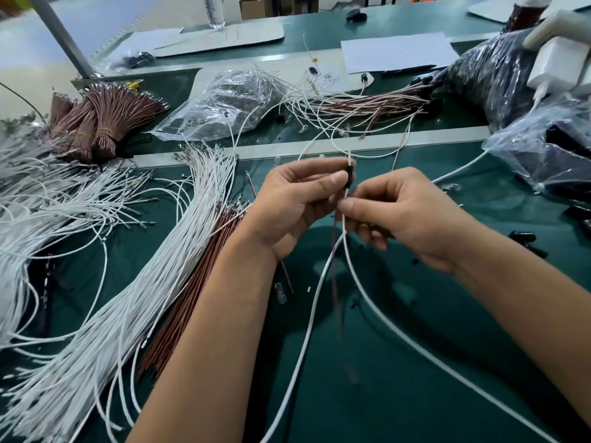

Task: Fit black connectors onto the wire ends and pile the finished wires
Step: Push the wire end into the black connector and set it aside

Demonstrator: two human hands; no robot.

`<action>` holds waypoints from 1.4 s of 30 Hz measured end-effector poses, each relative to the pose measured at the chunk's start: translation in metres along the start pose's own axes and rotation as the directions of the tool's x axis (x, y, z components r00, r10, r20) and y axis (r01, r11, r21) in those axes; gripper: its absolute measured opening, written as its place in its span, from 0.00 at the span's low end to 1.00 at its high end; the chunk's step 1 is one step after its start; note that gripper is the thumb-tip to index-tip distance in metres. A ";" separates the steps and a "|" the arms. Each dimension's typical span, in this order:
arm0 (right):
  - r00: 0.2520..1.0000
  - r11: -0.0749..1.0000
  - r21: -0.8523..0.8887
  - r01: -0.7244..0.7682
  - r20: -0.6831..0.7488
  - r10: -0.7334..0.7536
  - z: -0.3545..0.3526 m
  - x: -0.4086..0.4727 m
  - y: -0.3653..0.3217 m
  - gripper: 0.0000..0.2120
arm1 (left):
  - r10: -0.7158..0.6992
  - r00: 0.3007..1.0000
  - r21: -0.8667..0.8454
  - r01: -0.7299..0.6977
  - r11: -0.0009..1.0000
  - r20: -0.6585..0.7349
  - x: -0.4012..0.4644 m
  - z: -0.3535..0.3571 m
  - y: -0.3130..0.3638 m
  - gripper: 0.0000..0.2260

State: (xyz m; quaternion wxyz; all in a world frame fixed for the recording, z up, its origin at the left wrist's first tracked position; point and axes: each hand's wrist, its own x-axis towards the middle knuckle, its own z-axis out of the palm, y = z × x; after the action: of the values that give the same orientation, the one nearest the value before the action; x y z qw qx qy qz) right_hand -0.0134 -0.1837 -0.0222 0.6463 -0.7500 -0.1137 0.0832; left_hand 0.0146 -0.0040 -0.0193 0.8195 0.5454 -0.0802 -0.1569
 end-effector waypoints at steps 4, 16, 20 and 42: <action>0.990 0.994 0.022 -0.107 0.097 0.105 -0.003 -0.013 0.004 0.09 | -0.122 0.992 0.015 0.121 0.993 0.045 -0.003 0.000 -0.002 0.11; 0.990 1.000 -0.014 0.025 -0.141 -0.027 -0.006 -0.014 0.017 0.17 | -0.031 0.999 -0.047 0.032 0.998 0.010 -0.001 0.012 -0.012 0.10; 0.992 1.000 -0.020 0.024 -0.123 -0.027 -0.008 -0.013 0.017 0.14 | 0.002 1.000 -0.079 -0.002 0.997 0.006 -0.002 0.013 -0.012 0.08; 0.988 0.992 0.092 0.089 -0.133 -0.076 -0.011 -0.015 0.010 0.08 | 0.064 0.998 -0.032 -0.063 0.997 0.017 -0.001 0.016 -0.013 0.10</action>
State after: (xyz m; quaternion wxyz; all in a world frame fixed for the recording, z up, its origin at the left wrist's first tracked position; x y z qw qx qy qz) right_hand -0.0245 -0.2002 -0.0302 0.6909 -0.7161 -0.0984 0.0132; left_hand 0.0062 -0.0222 -0.0252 0.8317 0.5282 -0.1026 -0.1369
